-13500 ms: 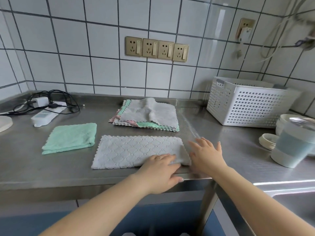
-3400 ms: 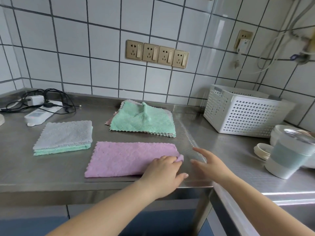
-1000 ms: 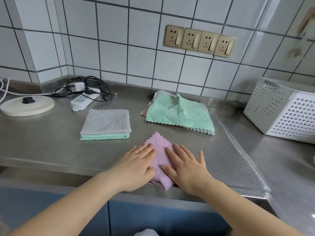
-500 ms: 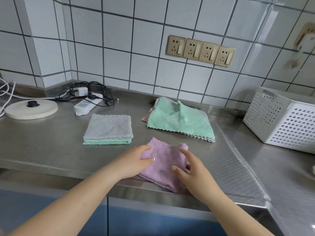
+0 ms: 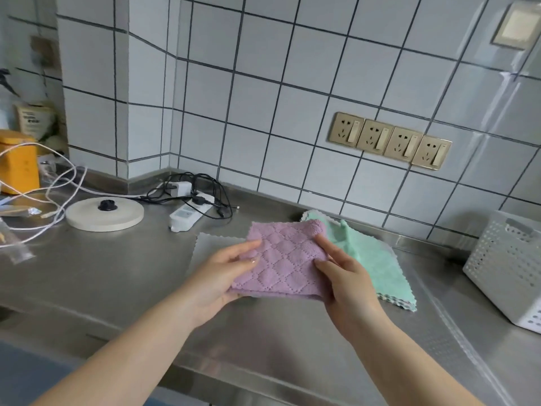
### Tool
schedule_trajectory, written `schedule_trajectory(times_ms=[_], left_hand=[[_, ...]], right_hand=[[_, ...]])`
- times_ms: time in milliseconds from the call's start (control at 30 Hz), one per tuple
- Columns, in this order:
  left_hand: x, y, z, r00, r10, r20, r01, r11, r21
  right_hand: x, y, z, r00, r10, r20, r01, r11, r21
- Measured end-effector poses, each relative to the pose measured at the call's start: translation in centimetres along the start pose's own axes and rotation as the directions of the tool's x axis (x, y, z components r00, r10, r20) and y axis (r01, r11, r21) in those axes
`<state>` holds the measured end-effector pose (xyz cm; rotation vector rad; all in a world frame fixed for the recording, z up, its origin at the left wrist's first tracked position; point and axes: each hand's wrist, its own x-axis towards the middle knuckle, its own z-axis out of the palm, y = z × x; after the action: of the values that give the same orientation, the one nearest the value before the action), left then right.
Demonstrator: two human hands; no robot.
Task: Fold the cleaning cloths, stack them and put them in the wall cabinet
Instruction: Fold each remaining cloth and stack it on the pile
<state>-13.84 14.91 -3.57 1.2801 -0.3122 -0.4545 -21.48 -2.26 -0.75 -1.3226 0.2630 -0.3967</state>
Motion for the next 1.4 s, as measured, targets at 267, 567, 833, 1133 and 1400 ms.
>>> schedule_trajectory(times_ms=[267, 567, 833, 1133, 1400], left_hand=[[4.0, 2.7, -6.1, 0.941, 0.27, -0.204, -0.171, 0.899, 0.402], [6.6, 0.3, -8.8, 0.937, 0.259, -0.235, -0.076, 0.806, 0.588], [7.0, -0.8, -9.7, 0.961, 0.217, -0.173, -0.048, 0.745, 0.666], [9.7, 1.3, -6.3, 0.872, 0.476, 0.109, -0.167, 0.08, 0.983], [11.4, -3.5, -6.6, 0.973, 0.23, 0.019, -0.004, -0.064, 0.998]], right_hand=[[7.2, 2.7, 5.6, 0.999, 0.048, 0.013, -0.039, 0.921, -0.387], [10.6, 5.8, 6.4, 0.991, 0.082, 0.105, 0.02, 0.691, -0.723], [9.9, 6.7, 5.9, 0.985, 0.007, 0.17, 0.133, 0.588, -0.798], [12.2, 6.3, 8.9, 0.914, -0.143, 0.379, 0.392, 0.073, -0.917], [12.2, 9.9, 8.8, 0.934, 0.03, 0.356, 0.357, -0.079, -0.931]])
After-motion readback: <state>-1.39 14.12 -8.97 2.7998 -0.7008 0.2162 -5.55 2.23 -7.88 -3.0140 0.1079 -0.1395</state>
